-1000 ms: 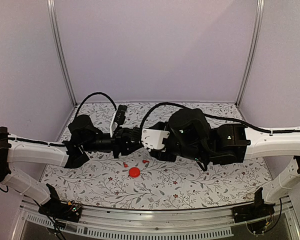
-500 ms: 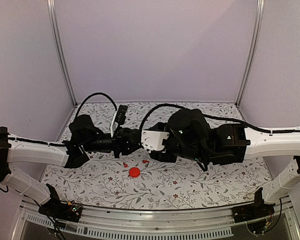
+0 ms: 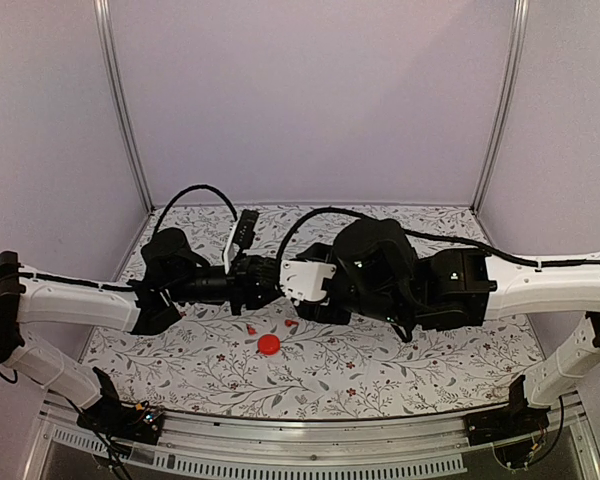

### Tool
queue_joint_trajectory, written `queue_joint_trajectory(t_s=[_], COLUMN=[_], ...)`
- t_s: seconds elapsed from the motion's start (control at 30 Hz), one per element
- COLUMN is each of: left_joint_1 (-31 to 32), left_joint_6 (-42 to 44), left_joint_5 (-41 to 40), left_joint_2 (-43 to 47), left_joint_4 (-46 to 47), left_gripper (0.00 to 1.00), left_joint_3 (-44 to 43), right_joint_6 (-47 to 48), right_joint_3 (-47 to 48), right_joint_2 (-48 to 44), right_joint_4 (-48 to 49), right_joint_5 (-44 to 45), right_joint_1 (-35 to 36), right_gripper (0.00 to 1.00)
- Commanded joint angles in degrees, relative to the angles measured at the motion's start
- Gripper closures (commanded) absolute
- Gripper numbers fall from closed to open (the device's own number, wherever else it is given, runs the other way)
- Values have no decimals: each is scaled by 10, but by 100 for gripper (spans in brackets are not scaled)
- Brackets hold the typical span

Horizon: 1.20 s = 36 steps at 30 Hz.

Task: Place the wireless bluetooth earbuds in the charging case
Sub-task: Pass from the left arm to the right

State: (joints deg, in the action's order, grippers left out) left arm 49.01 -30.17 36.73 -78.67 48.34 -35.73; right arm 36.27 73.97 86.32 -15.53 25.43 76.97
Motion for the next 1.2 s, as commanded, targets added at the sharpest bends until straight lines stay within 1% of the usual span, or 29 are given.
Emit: queue_joint_trajectory(t_s=[0.0, 0.07, 0.2, 0.33, 0.43, 0.5, 0.57, 0.63, 0.73, 0.8, 1.0, 1.1, 1.13, 1.17], left_joint_1=[1, 2, 2, 2, 2, 1, 2, 2, 1, 0, -4, -9, -11, -13], left_joint_6=[-4, -3, -4, -4, -2, -1, 0, 2, 5, 7, 12, 16, 16, 17], left_joint_5=[-22, -21, -17, -22, -24, -25, -23, -23, -26, -31, -35, -40, -42, -45], left_joint_2=[-9, -10, -14, -12, -13, -14, -14, -13, -10, -8, 1, 10, 14, 19], left_joint_4=[3, 1, -3, -7, -9, -11, -12, -13, -14, -17, -25, -32, -32, -33], left_gripper=[100, 100, 100, 100, 100, 97, 91, 83, 67, 60, 50, 40, 36, 29], left_joint_3=[-25, -27, -29, -30, -31, -33, -34, -33, -31, -30, -26, -22, -19, -14], right_joint_6=[15, 15, 16, 14, 14, 14, 14, 11, 5, 0, -28, -41, -46, -57], right_joint_3=[11, 13, 15, 13, 8, 6, 5, 5, 4, 4, -6, -23, -30, -37], right_joint_2=[22, 24, 26, 22, 19, 18, 19, 19, 16, 13, -5, -15, -20, -26], right_joint_4=[16, 15, 12, 12, 14, 14, 15, 15, 15, 15, 12, 12, 12, 12], right_joint_5=[-46, -46, -45, -45, -45, -44, -43, -42, -44, -49, -67, -75, -79, -83], right_joint_1=[16, 17, 17, 17, 16, 16, 16, 16, 13, 8, -16, -33, -41, -51], right_gripper=[40, 41, 51, 57, 60, 61, 61, 61, 63, 64, 64, 64, 64, 64])
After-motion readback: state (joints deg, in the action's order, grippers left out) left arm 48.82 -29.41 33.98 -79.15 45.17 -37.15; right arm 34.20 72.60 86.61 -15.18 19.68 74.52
